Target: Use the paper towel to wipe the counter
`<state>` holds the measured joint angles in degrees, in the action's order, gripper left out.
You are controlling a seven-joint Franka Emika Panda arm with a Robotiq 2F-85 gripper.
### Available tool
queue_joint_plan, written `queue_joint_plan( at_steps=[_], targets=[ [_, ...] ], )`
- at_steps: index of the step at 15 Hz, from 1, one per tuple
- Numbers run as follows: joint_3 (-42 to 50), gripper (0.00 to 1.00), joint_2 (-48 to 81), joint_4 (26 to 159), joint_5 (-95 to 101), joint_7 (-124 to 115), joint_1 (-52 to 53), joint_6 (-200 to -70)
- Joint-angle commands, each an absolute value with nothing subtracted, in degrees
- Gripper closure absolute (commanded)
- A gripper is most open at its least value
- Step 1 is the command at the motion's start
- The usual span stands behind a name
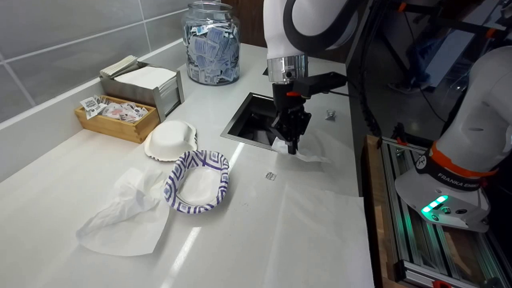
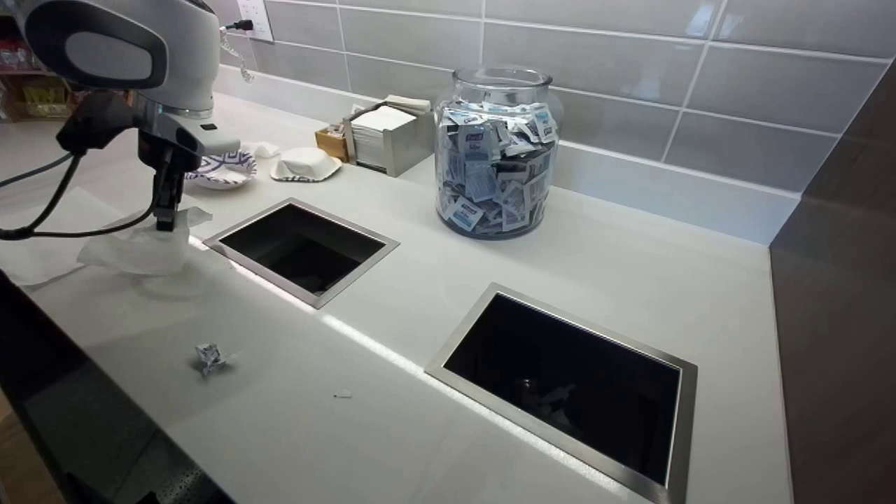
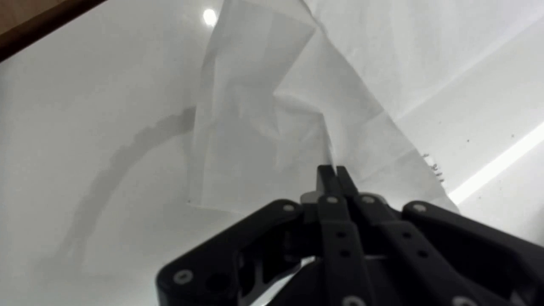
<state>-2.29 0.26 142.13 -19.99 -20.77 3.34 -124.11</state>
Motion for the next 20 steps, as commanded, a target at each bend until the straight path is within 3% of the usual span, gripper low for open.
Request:
queue_joint_plan(
  at_steps=[1,10,20],
  targets=[
    [-2.41,1.00,3.21,141.33,-25.98,-13.50,2.95,-121.12],
    [-1.02,1.00,7.33,140.71,-20.21,-19.72,2.63,-119.64],
    [2.34,1.00,6.51,139.64,5.05,-37.37,2.38,-123.28]
  ],
)
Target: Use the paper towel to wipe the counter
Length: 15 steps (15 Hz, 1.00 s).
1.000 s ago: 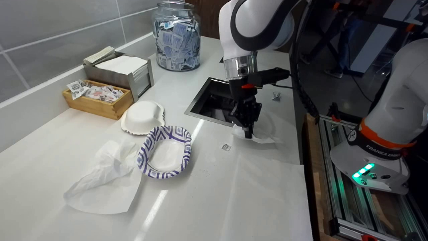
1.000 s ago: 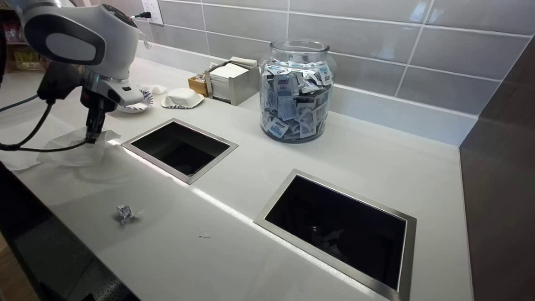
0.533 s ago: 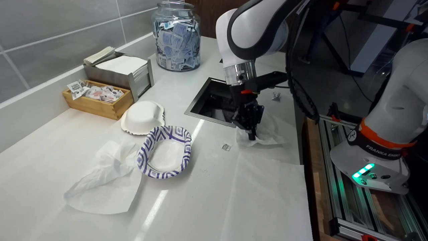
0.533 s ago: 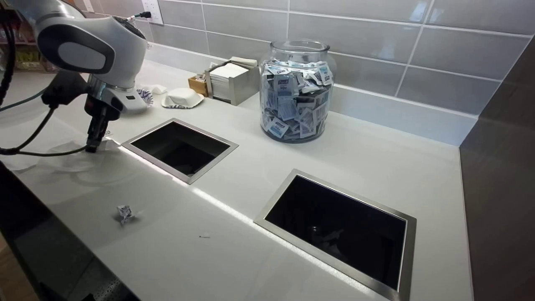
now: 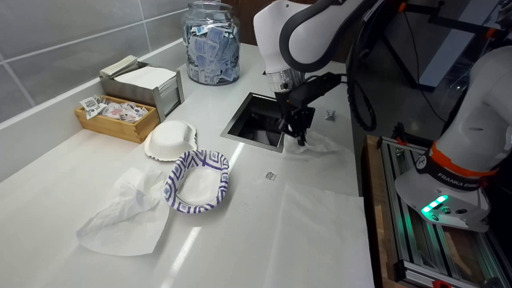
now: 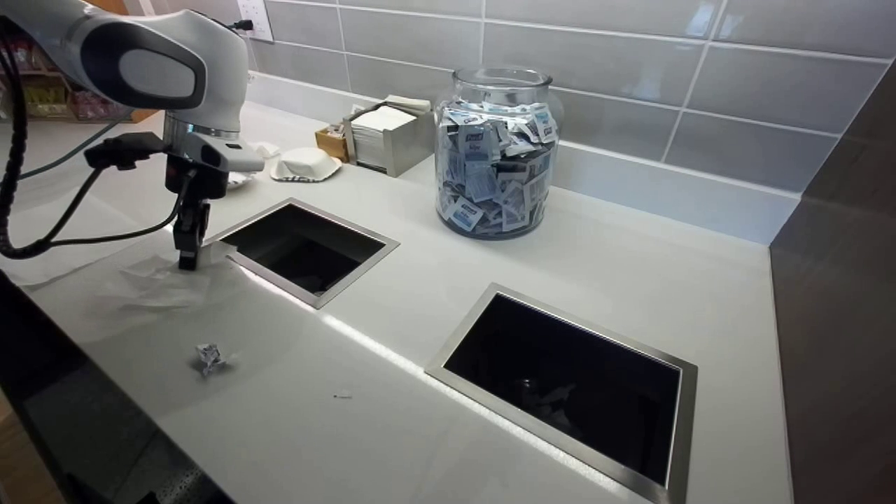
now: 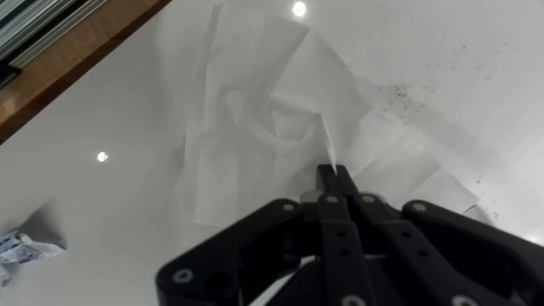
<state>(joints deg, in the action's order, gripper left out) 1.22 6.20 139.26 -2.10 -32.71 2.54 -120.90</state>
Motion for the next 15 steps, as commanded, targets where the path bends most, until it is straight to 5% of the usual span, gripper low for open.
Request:
queue_joint_plan(
  at_steps=[1,8,15],
  targets=[
    [2.61,1.00,6.53,139.57,7.35,-38.63,2.29,-123.60],
    [4.05,1.00,5.65,139.89,22.73,-48.55,1.92,-125.72],
    [-0.51,1.00,3.40,140.72,-1.14,-33.63,2.04,-126.36]
  ],
)
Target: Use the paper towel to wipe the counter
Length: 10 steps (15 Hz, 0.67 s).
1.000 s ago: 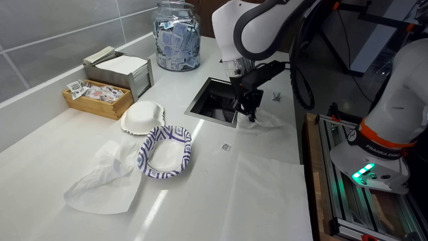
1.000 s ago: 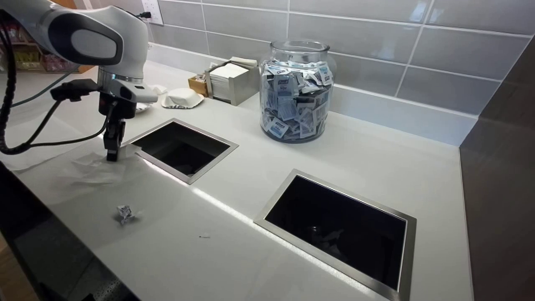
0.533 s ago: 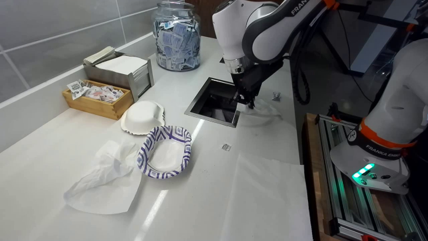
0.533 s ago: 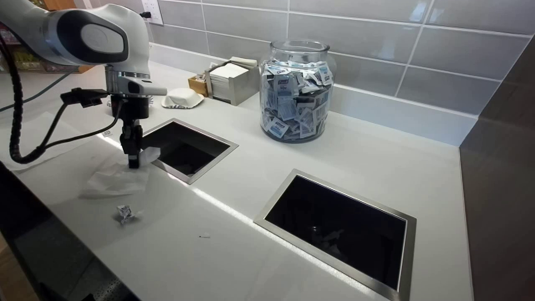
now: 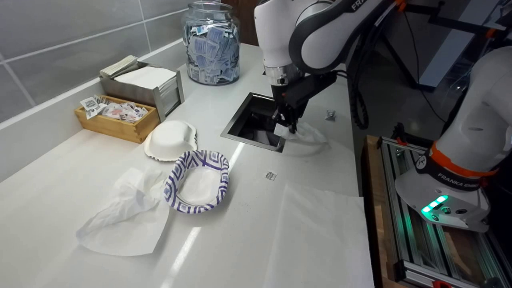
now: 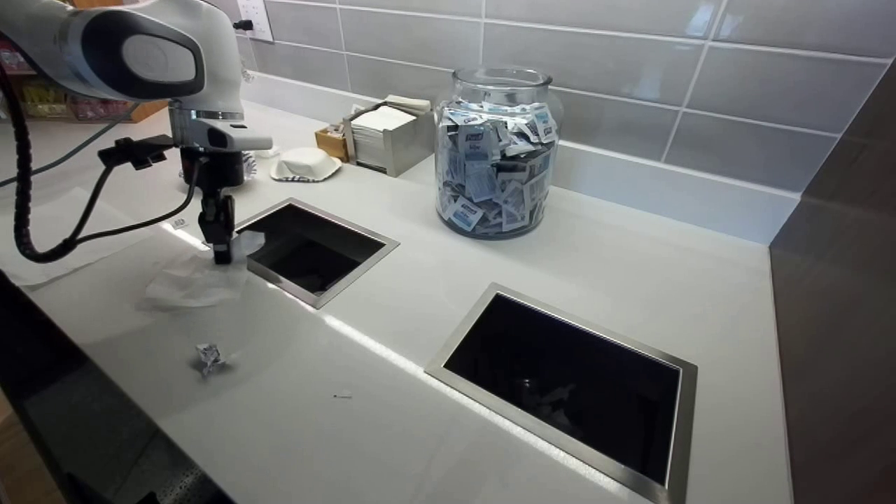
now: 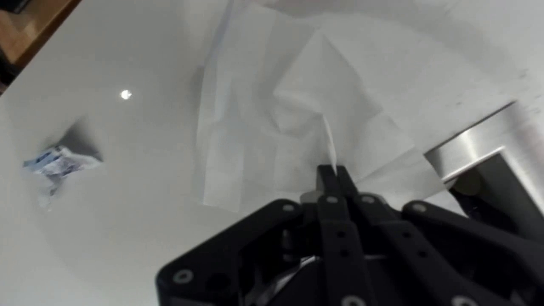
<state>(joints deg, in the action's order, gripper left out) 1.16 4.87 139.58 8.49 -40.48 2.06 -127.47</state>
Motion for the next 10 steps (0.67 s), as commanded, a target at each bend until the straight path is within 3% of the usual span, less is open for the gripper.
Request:
queue_joint_plan(
  at_steps=[1,10],
  targets=[
    [-1.09,1.00,3.63,140.43,-5.11,-30.74,2.08,-125.60],
    [-2.63,1.00,7.06,137.43,-23.70,-13.52,2.01,-113.46]
  ],
)
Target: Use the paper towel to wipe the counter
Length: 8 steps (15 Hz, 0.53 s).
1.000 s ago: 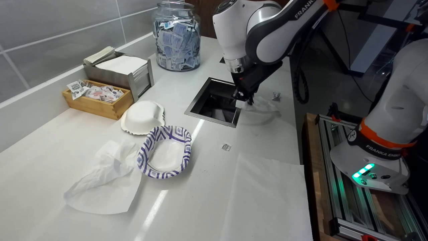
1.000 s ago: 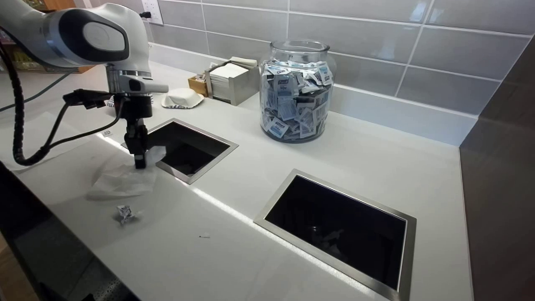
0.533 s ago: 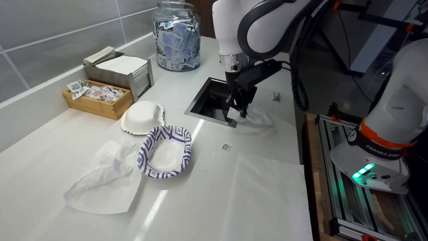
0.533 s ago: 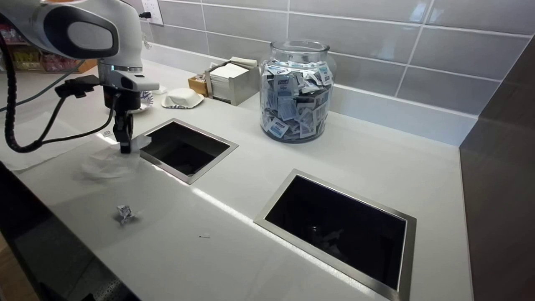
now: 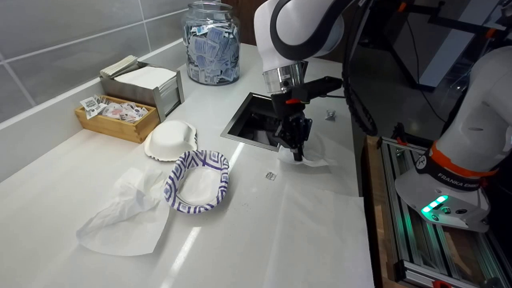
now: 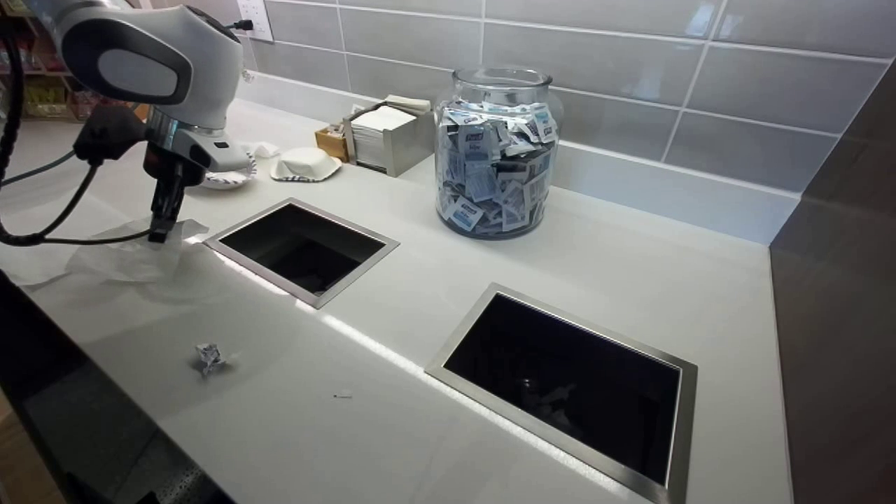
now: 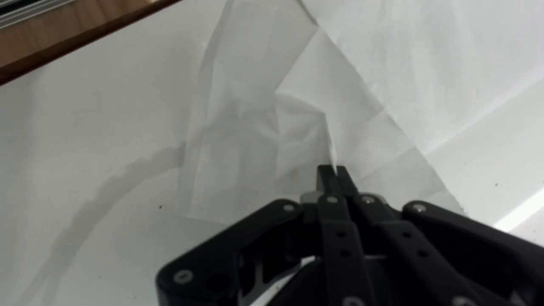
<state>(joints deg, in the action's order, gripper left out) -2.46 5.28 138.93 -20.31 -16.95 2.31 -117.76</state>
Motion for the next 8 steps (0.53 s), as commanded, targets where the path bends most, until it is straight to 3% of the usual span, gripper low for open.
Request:
queue_joint_plan(
  at_steps=[1,8],
  targets=[
    [-2.60,1.00,7.71,137.01,-24.20,-13.11,2.01,-111.76],
    [-1.97,1.00,11.90,135.37,-21.08,-14.89,2.40,-110.02]
  ],
)
